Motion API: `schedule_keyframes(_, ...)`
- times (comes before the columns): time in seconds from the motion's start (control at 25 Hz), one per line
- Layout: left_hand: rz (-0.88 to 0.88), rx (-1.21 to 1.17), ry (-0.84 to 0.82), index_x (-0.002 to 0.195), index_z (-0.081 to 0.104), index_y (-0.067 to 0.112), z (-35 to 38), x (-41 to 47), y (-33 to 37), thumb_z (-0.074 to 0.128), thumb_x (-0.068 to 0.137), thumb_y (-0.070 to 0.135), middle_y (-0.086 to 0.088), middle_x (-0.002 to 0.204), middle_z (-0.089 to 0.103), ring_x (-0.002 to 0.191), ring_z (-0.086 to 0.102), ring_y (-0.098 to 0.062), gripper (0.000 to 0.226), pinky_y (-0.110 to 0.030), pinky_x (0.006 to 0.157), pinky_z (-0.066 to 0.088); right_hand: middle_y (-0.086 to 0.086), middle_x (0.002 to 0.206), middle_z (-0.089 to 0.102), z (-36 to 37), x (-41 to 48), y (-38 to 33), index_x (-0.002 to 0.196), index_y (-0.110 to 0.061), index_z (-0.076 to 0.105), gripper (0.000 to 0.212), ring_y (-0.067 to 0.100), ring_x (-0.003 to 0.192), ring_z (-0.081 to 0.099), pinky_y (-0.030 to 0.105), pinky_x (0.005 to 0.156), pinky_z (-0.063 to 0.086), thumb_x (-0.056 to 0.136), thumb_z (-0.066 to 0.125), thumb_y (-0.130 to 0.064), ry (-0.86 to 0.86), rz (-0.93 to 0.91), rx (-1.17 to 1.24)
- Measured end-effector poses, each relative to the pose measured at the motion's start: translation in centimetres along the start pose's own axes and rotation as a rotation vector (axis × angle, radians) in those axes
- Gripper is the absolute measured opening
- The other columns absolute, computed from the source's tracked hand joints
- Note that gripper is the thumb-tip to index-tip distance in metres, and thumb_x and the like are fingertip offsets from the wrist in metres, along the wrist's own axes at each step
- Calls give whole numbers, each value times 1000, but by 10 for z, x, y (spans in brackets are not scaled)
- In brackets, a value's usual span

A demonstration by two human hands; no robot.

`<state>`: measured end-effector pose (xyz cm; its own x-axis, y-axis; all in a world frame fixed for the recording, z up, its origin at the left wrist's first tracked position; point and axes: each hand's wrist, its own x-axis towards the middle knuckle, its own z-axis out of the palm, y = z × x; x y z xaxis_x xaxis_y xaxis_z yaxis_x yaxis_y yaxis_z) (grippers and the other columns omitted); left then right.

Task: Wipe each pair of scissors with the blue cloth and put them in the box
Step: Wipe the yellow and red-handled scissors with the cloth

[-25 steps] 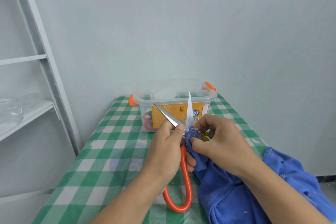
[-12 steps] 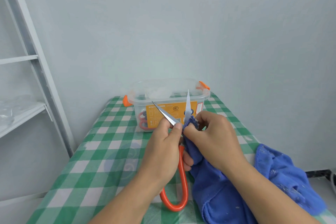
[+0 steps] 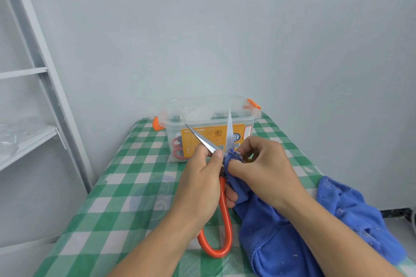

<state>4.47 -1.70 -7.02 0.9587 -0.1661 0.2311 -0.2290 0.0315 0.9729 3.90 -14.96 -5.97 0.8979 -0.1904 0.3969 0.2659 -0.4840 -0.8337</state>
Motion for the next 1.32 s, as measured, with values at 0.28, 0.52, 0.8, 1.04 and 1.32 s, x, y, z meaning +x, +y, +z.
schedule_keyframes(0.28, 8, 23, -3, 103, 53, 6, 4, -3, 0, 41, 108, 23, -32, 67, 61, 51, 57, -32, 21, -41, 49, 51, -4, 51, 52, 11, 3, -5, 64, -16, 43, 34, 30, 57, 57, 41, 57, 49, 58, 59, -46, 101, 70, -65)
schedule_keyframes(0.52, -13, -54, -14, 96, 51, 7, 3, -4, 3, 39, 108, 29, -27, 66, 59, 50, 57, -32, 28, -39, 49, 50, -2, 52, 50, 13, -3, -8, 69, -25, 43, 22, 35, 60, 60, 45, 59, 51, 62, 57, -39, 52, 48, -54)
schedule_keyframes(0.8, -28, -65, -4, 95, 50, 4, -1, -4, 5, 39, 108, 32, -35, 66, 60, 46, 56, -30, 32, -39, 48, 52, -6, 50, 54, -7, -2, -5, 73, -11, 58, 22, 13, 44, 50, 24, 49, 39, 73, 80, -14, -110, 31, 131)
schedule_keyframes(1.04, 19, -9, -2, 98, 49, 2, 0, -5, 6, 38, 108, 28, -38, 69, 58, 50, 55, -32, 30, -43, 51, 51, 8, 57, 65, -11, 6, -6, 70, 3, 64, 26, 11, 50, 57, 20, 52, 46, 75, 86, -10, -69, 103, 261)
schedule_keyframes(1.32, -9, -19, -7, 97, 48, 6, 0, -5, 7, 38, 108, 32, -27, 71, 65, 47, 55, -29, 30, -41, 50, 52, 3, 67, 69, -17, 4, -7, 76, -6, 68, 19, 6, 50, 57, 18, 54, 46, 73, 87, -5, -175, 113, 174)
